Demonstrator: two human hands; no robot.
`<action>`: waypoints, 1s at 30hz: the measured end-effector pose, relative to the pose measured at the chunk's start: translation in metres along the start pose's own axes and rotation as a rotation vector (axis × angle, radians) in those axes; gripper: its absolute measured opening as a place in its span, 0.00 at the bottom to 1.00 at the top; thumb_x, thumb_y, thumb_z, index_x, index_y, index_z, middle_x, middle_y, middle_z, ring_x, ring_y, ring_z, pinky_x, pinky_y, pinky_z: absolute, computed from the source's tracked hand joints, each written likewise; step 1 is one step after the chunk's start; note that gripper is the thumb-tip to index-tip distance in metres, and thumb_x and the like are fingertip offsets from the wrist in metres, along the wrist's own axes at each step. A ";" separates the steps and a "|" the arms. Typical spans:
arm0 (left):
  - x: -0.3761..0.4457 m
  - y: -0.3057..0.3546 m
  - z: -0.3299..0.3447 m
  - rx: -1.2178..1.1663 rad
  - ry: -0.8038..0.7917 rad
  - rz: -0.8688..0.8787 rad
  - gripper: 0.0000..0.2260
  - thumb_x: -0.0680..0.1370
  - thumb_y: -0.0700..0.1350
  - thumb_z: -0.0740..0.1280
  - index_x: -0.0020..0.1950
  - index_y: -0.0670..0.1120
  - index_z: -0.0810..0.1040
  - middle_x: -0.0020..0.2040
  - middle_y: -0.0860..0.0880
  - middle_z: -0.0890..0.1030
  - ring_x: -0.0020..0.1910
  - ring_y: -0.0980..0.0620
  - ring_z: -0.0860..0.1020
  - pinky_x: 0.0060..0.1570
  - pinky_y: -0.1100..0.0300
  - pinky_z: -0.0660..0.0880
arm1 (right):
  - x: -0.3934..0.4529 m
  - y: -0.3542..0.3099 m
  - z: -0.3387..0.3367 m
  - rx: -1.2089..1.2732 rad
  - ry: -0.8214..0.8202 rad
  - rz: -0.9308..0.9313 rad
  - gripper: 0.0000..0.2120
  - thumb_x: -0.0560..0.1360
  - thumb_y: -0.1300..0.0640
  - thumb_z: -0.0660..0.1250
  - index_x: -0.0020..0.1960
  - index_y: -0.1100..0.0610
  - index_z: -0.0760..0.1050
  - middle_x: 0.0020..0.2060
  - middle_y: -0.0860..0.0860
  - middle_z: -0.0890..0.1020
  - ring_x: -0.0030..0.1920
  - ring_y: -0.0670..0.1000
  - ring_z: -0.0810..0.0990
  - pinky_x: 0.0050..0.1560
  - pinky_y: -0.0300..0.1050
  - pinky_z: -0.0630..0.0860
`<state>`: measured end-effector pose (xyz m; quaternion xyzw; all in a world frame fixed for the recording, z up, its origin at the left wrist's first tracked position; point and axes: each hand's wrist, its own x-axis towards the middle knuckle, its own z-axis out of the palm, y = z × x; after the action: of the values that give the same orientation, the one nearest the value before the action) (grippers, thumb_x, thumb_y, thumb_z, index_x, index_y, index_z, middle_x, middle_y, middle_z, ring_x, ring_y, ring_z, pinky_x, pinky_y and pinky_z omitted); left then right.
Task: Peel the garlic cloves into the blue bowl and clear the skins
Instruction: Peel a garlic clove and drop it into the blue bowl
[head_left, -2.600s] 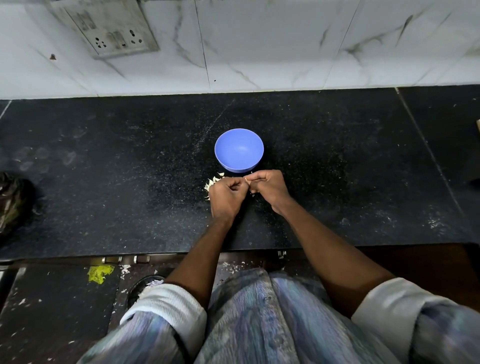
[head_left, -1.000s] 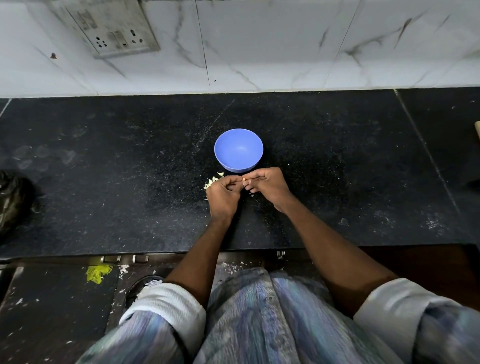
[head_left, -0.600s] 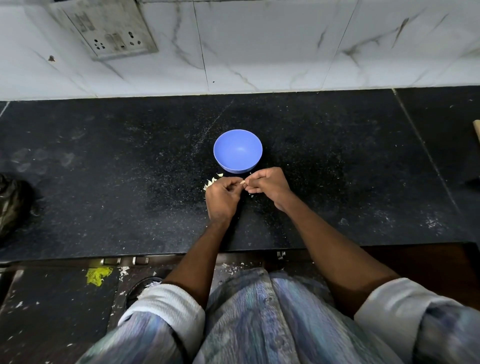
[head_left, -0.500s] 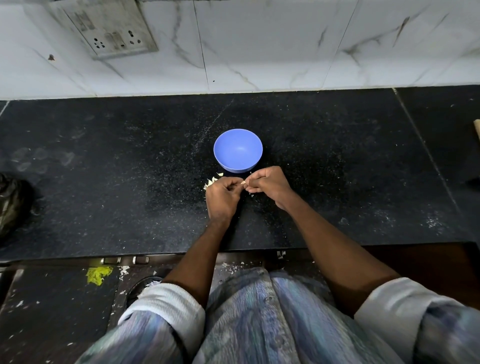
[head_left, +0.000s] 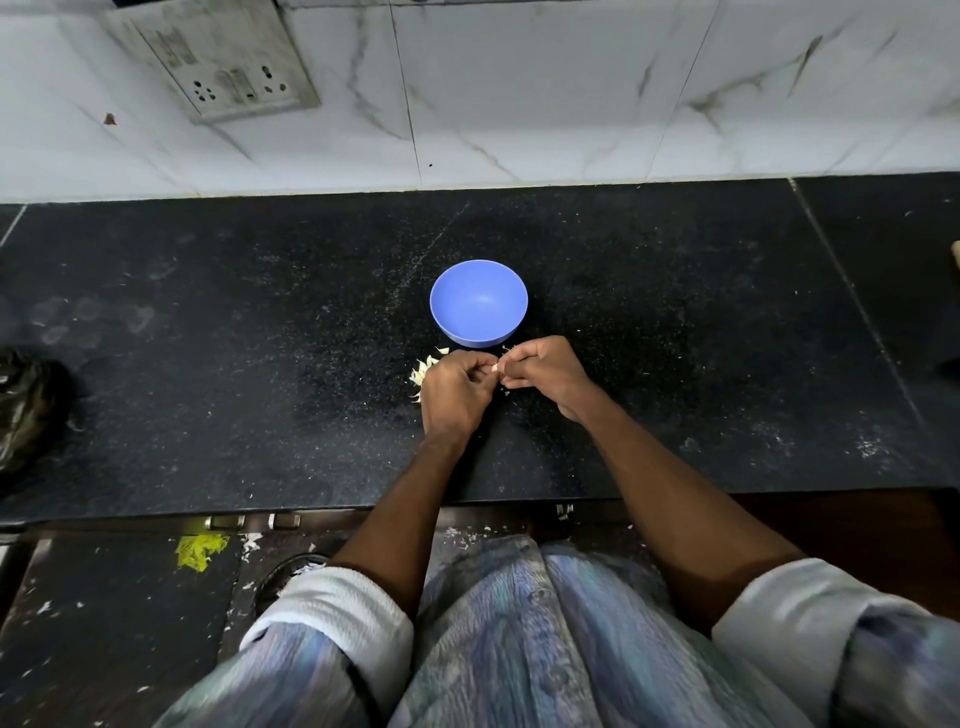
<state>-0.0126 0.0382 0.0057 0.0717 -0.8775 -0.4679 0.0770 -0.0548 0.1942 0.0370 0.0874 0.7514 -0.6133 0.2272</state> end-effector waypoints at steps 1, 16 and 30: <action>0.000 0.000 0.001 0.009 -0.010 0.002 0.05 0.74 0.46 0.80 0.49 0.52 0.88 0.40 0.58 0.85 0.38 0.60 0.83 0.43 0.54 0.83 | -0.001 0.000 0.000 -0.006 0.019 0.004 0.03 0.75 0.67 0.74 0.48 0.63 0.85 0.42 0.58 0.88 0.47 0.56 0.88 0.53 0.50 0.85; 0.004 -0.002 0.003 0.023 -0.087 -0.044 0.05 0.77 0.39 0.76 0.48 0.49 0.88 0.43 0.55 0.87 0.42 0.55 0.84 0.47 0.60 0.80 | -0.002 0.007 -0.002 -0.245 0.055 -0.131 0.05 0.77 0.66 0.71 0.48 0.61 0.86 0.37 0.55 0.87 0.36 0.47 0.84 0.39 0.39 0.81; 0.006 0.002 0.002 0.324 -0.012 0.235 0.10 0.71 0.30 0.69 0.42 0.46 0.80 0.42 0.50 0.82 0.41 0.47 0.79 0.36 0.53 0.76 | 0.006 -0.002 0.004 -0.140 -0.014 0.146 0.05 0.77 0.66 0.67 0.44 0.61 0.81 0.32 0.53 0.80 0.32 0.47 0.75 0.33 0.39 0.71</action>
<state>-0.0186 0.0400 0.0064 -0.0223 -0.9440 -0.3089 0.1133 -0.0598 0.1887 0.0353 0.1217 0.7824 -0.5416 0.2822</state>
